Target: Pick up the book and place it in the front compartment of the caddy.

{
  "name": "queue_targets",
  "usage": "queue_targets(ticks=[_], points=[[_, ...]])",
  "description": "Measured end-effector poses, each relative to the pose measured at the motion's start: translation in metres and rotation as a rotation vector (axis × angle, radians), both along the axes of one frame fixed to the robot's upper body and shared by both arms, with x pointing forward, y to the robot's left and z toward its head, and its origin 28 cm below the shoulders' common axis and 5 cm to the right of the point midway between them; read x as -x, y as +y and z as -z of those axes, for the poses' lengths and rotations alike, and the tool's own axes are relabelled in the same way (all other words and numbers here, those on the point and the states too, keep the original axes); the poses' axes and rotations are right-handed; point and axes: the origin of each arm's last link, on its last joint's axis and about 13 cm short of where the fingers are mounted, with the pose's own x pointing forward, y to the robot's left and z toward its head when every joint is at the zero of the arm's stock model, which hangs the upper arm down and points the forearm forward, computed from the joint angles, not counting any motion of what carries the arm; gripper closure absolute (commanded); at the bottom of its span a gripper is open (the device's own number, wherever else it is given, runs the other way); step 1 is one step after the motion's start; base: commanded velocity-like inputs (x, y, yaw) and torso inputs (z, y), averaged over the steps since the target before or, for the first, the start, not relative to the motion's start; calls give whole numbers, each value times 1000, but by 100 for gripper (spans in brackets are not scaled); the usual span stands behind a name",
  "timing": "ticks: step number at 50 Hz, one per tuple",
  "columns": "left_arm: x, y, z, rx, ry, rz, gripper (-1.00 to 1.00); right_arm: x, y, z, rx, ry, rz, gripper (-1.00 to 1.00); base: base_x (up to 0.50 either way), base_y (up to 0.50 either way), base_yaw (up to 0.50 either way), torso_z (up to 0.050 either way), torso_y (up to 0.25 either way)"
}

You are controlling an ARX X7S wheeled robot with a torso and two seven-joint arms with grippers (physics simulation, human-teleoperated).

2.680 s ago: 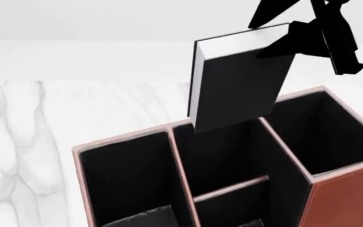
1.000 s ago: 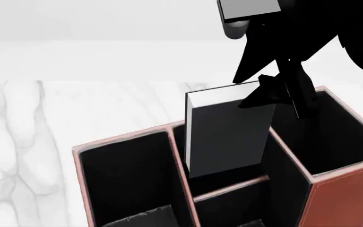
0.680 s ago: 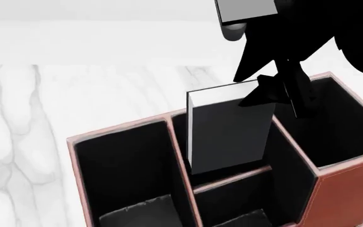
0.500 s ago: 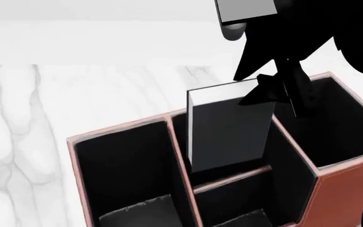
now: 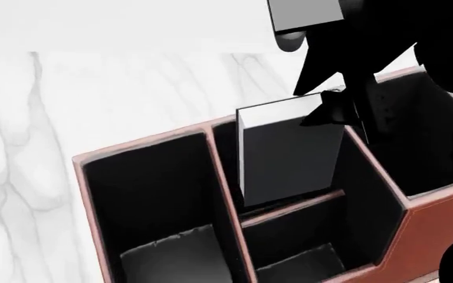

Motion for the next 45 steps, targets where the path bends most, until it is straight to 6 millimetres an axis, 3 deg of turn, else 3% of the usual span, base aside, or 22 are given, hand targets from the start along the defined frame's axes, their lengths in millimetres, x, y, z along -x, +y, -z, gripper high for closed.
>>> queue_targets(ticks=[14,24,45], points=[[0,0,1,0,-1,2,-100,-1,1,1,9,-9,-1,100,0,0,0,0,0],[0,0,1,-5,2,4,-100,-1,1,2,10,-28,-1,100,0,0,0,0,-194],[1,0,0,-2,-7,6,-100,-1,2,3,24,-64,-1,100,0,0,0,0,-1]])
